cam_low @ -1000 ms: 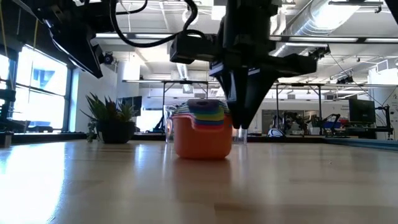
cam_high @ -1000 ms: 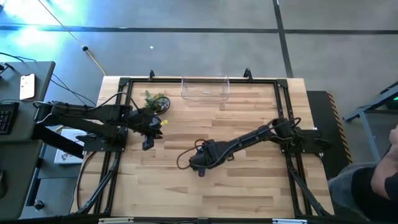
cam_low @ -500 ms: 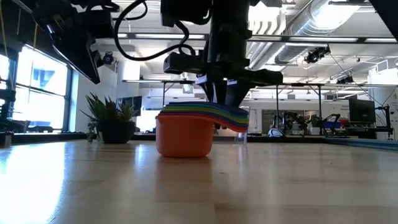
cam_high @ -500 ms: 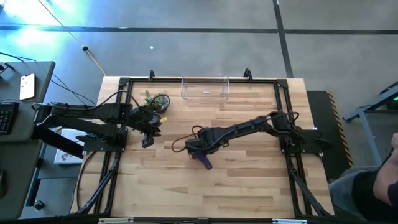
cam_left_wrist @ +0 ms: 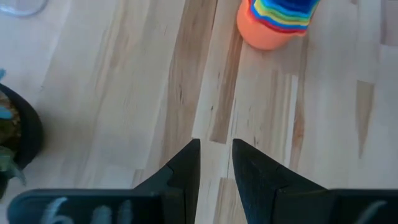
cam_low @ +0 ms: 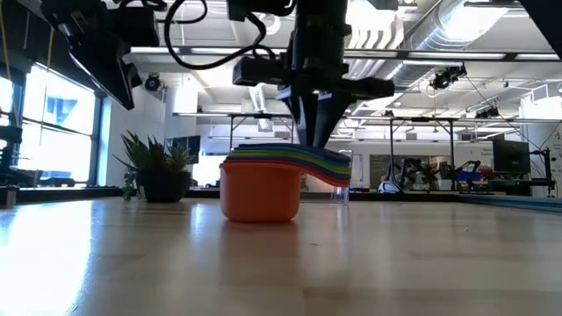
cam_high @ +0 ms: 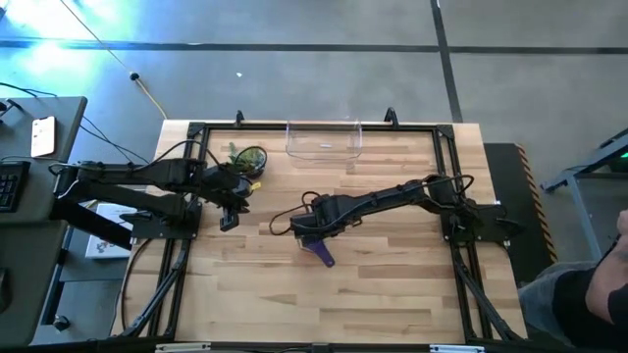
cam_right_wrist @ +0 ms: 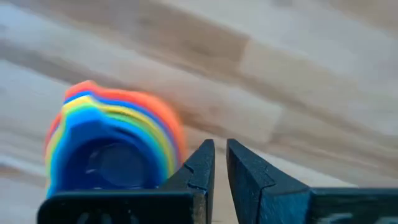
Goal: Nest measuring cups in basket
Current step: Put the stacked measuring cups into the transparent bin
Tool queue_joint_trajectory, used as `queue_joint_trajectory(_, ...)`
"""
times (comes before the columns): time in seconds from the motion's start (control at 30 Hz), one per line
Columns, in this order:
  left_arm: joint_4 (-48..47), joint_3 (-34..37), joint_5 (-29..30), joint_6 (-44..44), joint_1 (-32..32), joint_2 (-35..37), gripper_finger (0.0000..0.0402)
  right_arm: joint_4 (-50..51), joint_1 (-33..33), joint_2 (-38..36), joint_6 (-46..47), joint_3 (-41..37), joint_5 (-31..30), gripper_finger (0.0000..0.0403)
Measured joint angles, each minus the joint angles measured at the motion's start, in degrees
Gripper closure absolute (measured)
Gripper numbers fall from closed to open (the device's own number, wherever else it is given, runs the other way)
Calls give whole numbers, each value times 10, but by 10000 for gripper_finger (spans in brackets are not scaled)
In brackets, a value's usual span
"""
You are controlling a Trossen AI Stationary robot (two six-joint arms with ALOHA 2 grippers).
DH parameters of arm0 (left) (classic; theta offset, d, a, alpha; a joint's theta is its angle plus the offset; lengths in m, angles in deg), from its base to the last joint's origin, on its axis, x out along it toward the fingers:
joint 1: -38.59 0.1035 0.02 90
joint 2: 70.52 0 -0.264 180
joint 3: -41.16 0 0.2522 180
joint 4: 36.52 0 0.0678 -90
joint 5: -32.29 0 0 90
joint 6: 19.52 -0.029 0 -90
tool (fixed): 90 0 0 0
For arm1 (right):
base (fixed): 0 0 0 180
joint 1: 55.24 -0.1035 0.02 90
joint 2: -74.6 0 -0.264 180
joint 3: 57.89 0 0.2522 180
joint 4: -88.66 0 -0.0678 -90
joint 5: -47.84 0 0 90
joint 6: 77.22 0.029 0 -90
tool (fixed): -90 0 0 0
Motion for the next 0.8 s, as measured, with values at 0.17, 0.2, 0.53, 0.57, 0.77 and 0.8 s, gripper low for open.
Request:
queue_joint_trajectory(0.17, -28, -31, 0, 0, 0, 6, 316, 77, 9, 0, -1, 48, -46, 369)
queue_joint_trajectory(0.2, -28, -36, 0, 0, -1, 9, 316, 85, 10, 0, -2, 58, -55, 369)
queue_joint_trajectory(0.53, -51, -87, 9, -18, -1, 24, 316, 98, 26, 0, -98, 145, -64, 353)
queue_joint_trajectory(0.57, -51, -93, 10, -12, -1, 24, 316, 97, 27, 0, -110, 156, -64, 345)
queue_joint_trajectory(0.77, -51, -126, 10, 10, -1, 24, 316, 97, 28, 0, -155, 217, -57, 284)
queue_joint_trajectory(0.8, -53, -132, 11, 10, -1, 24, 316, 98, 26, 0, -155, 225, -55, 275)
